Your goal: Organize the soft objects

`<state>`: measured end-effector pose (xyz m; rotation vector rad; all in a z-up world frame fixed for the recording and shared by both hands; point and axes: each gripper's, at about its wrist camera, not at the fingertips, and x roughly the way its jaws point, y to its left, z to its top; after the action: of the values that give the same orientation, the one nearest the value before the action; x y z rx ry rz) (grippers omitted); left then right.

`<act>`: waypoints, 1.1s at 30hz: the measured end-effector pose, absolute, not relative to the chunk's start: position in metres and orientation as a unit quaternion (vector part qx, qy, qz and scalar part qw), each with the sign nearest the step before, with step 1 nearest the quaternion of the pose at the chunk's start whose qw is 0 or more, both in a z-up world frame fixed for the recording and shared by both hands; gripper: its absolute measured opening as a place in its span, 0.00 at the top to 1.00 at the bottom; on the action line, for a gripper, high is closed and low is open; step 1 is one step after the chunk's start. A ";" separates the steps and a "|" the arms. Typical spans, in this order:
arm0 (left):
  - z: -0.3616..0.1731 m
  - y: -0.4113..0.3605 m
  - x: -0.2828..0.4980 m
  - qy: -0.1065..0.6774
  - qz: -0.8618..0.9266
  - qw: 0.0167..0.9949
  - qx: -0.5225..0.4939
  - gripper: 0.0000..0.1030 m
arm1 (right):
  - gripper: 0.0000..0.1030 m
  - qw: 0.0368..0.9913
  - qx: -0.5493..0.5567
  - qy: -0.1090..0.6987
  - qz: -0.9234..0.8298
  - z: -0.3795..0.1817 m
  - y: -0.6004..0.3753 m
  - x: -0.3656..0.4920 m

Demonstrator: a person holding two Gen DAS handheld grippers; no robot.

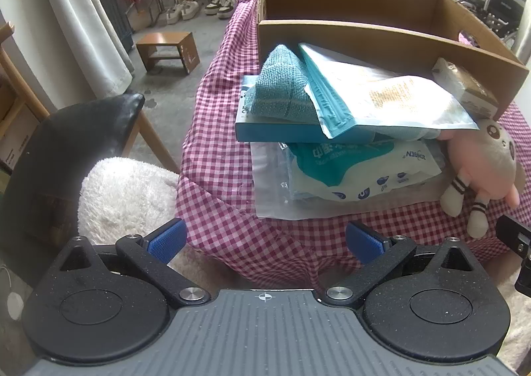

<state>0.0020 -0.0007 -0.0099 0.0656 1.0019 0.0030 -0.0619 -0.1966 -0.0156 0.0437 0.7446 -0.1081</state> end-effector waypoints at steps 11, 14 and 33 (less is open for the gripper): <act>-0.010 -0.001 0.004 0.485 0.004 0.874 0.028 0.01 | 0.00 0.926 0.024 0.373 -0.051 -0.018 -0.196 -0.059; -0.010 0.000 0.004 0.484 0.005 0.875 0.027 0.01 | 0.00 0.926 0.023 0.374 -0.052 -0.018 -0.195 -0.058; -0.010 -0.001 0.004 0.487 0.007 0.872 0.035 0.00 | 0.00 0.924 0.016 0.379 -0.046 -0.018 -0.193 -0.057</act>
<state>0.0043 -0.0012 -0.0103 0.0734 1.0184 0.0153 -0.0566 -0.1933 -0.0179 0.0329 0.7773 -0.0949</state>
